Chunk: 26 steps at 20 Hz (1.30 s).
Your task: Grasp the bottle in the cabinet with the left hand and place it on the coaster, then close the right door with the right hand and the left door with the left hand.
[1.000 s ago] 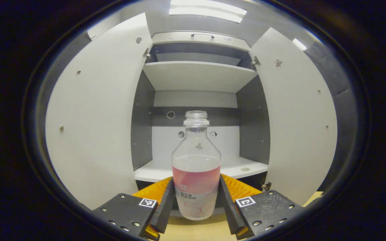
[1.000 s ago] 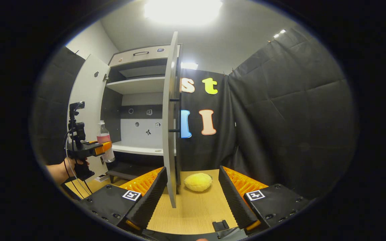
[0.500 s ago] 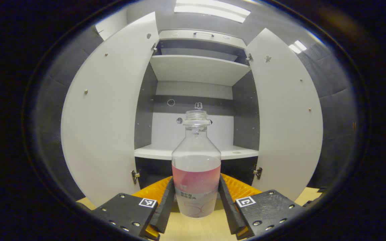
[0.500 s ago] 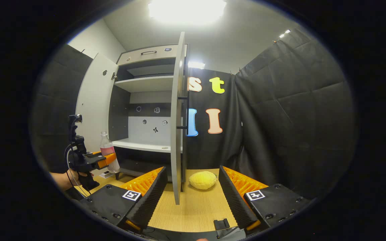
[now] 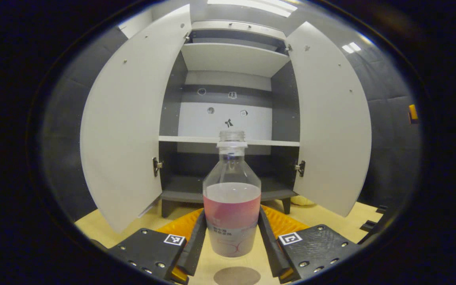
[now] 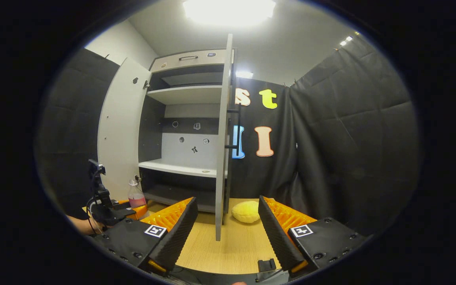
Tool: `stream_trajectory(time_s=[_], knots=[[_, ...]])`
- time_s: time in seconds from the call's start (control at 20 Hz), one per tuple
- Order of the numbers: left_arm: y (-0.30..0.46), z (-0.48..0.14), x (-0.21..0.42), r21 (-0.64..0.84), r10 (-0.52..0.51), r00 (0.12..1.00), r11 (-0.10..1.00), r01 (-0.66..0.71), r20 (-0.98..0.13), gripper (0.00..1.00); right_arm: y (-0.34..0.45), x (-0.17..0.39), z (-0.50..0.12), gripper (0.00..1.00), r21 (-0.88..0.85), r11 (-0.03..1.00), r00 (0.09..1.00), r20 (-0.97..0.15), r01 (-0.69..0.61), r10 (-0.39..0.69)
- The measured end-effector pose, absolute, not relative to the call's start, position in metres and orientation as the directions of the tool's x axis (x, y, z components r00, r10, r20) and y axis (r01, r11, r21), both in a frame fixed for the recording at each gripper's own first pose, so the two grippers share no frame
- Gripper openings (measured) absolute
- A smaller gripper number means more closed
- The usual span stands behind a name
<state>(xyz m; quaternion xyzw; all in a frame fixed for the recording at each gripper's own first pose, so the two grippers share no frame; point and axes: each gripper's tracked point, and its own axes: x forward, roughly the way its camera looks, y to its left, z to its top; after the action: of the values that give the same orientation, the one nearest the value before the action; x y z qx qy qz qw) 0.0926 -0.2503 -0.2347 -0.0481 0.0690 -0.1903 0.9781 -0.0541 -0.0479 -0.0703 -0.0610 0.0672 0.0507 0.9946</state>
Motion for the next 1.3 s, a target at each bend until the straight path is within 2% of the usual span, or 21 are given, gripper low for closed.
stream_trajectory(time_s=[0.6, 1.15, 1.2, 1.3], knots=[[-0.256, -0.332, 0.066, -0.115, -0.374, 0.887, 0.928, 0.355, -0.270, 0.70, -0.049, -0.051, -0.076, 0.96, -0.146, 0.981, 0.980, -0.171, -0.127, 0.102], [-0.254, -0.345, 0.060, -0.100, -0.333, 0.896, 0.943, 0.318, -0.293, 0.72, -0.047, -0.045, -0.086, 0.98, -0.129, 0.978, 0.971, -0.197, -0.163, 0.136], [-0.254, -0.345, 0.059, -0.094, -0.330, 0.896, 0.944, 0.316, -0.298, 0.77, -0.046, -0.043, -0.086, 0.98, -0.128, 0.978, 0.970, -0.197, -0.167, 0.140], [-0.250, -0.341, 0.058, -0.069, -0.311, 0.902, 0.950, 0.305, -0.299, 0.79, -0.047, -0.041, -0.086, 0.98, -0.124, 0.978, 0.970, -0.196, -0.170, 0.144]])
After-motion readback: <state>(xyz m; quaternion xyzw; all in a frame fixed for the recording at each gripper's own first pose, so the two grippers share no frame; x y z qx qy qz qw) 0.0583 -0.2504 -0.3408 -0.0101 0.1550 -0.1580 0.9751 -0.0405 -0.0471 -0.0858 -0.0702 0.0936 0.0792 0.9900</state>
